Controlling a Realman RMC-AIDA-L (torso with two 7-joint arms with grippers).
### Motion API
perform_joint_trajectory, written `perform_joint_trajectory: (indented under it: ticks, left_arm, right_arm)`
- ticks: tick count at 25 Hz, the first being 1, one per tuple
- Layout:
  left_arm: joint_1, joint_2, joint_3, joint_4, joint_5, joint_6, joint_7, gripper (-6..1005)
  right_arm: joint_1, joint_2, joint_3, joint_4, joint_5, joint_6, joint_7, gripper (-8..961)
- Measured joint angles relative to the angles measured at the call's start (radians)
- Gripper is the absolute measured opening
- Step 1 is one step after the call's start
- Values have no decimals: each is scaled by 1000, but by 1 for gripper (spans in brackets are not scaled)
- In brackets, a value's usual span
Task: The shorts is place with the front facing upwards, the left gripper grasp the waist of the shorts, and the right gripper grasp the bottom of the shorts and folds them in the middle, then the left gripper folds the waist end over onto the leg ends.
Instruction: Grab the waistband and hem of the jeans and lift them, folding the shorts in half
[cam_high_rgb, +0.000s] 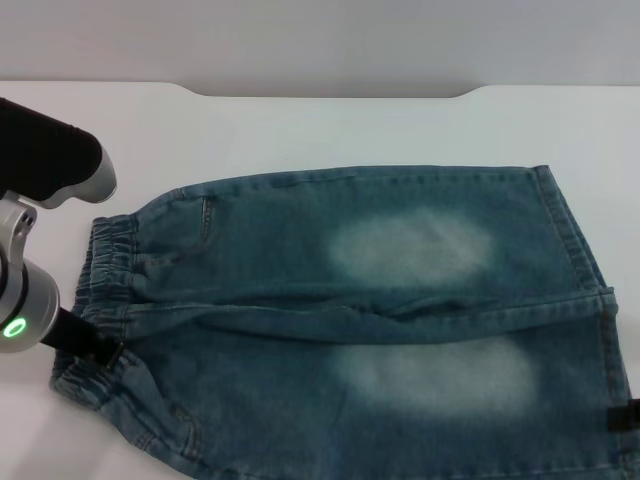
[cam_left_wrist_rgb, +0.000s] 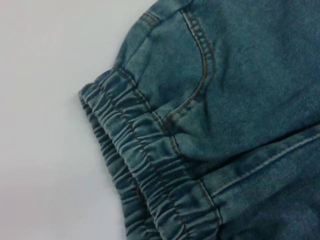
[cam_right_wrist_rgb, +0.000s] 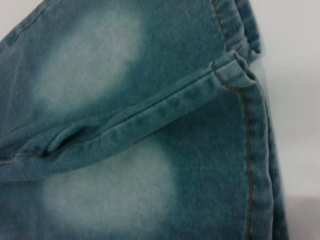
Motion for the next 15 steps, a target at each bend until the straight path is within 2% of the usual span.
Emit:
perform_joint_trajectory:
  ticks: [8, 15]
  left_arm:
    - [-1, -2, 1, 2, -1, 2, 0, 45]
    - [-2, -1, 3, 2, -4, 2, 0, 45]
  right_arm:
    - [21, 0, 0, 70, 21, 1, -6, 631]
    - [28, 1, -32, 78, 26, 1, -7, 632]
